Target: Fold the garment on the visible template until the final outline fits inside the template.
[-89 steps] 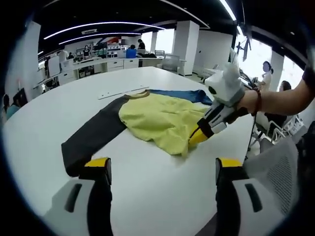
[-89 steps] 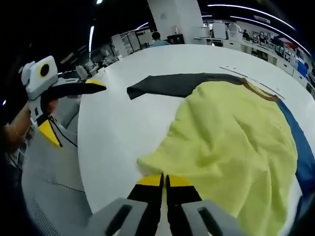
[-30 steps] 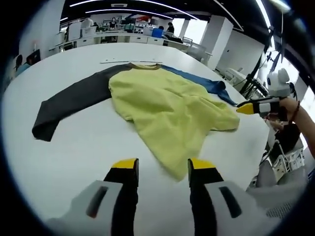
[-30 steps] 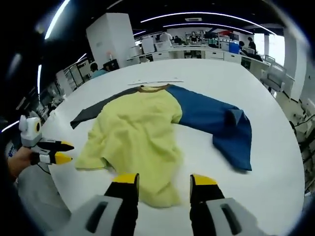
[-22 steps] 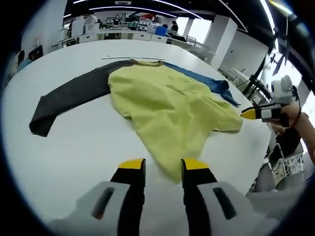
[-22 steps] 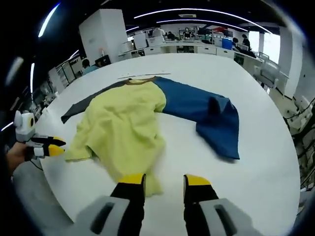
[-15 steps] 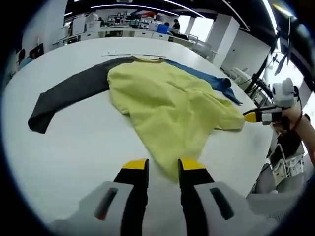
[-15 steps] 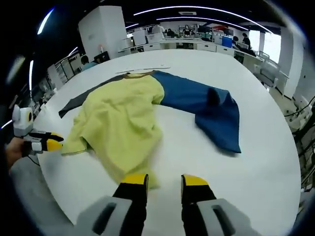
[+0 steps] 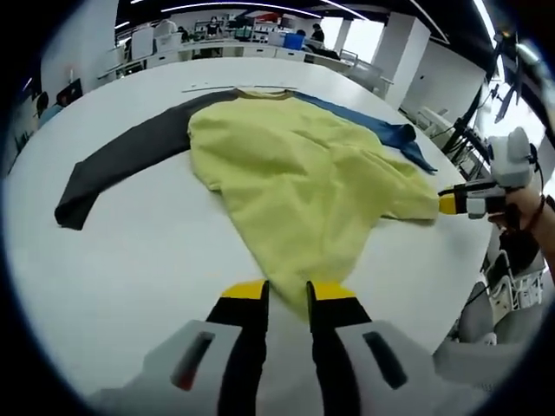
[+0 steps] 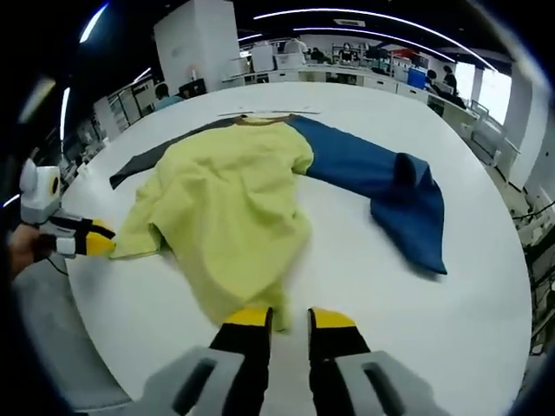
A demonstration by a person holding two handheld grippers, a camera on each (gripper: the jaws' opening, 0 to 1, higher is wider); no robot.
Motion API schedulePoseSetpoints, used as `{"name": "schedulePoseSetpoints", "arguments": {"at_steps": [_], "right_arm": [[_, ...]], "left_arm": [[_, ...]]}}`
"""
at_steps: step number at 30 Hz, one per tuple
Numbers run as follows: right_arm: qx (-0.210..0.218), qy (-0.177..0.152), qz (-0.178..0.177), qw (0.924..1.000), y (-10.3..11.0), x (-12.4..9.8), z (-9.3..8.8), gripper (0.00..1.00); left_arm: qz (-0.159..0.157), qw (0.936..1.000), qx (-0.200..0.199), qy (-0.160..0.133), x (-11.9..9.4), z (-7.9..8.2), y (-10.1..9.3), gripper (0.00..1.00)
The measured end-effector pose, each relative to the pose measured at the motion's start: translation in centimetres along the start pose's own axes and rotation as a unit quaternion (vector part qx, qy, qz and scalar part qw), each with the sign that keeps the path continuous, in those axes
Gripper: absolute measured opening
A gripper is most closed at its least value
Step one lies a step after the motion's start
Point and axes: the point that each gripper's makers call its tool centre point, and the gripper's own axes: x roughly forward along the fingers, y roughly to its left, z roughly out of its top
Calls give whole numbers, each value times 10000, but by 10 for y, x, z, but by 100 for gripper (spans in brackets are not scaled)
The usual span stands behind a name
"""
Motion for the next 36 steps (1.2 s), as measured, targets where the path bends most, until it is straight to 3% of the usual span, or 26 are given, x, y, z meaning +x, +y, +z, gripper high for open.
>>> {"name": "schedulePoseSetpoints", "arguments": {"at_steps": [5, 11, 20, 22, 36], "right_arm": [[54, 1, 119, 9999, 6, 1, 1, 0], [318, -40, 161, 9994, 3, 0, 2, 0], [484, -138, -80, 9987, -13, -15, 3, 0], [509, -163, -127, 9985, -14, -19, 3, 0], [747, -293, -167, 9966, -6, -43, 0, 0]], "left_arm": [[13, 10000, -25, 53, 0, -1, -2, 11], [8, 9997, -184, 141, 1, -4, -2, 2], [-62, 9996, -247, 102, -2, -4, 6, 0], [-241, 9995, -196, 47, -5, -4, 4, 0], [-467, 9988, 154, 69, -43, -11, 46, 0]]}}
